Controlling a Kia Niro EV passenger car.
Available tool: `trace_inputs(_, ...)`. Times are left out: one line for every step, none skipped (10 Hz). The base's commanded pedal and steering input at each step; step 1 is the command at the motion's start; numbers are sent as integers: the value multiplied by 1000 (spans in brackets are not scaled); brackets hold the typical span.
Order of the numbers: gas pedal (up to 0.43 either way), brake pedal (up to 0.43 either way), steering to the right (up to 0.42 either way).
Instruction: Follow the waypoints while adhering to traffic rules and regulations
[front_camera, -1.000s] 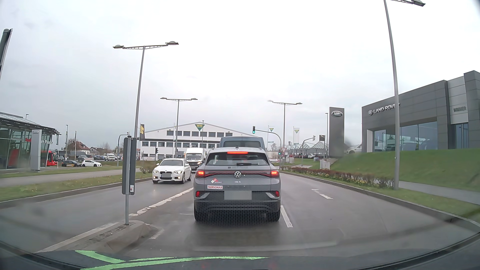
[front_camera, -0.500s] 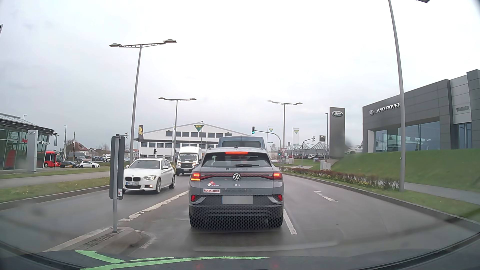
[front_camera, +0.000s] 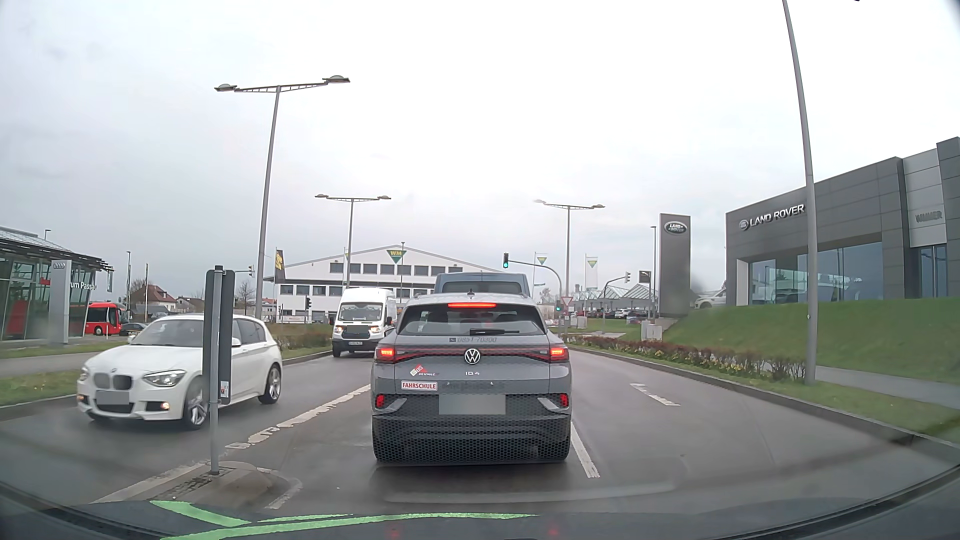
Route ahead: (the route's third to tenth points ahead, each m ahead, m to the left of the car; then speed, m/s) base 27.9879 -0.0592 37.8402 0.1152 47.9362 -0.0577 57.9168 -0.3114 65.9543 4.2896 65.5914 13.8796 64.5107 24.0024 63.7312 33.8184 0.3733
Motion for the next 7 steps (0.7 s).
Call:
trace_inputs(0, 171, 16)
trace_inputs(0, 177, 13)
trace_inputs(0, 171, 13)
trace_inputs(0, 171, 13)
trace_inputs(0, 177, 13)
trace_inputs(0, 177, 13)
trace_inputs(0, 177, 13)
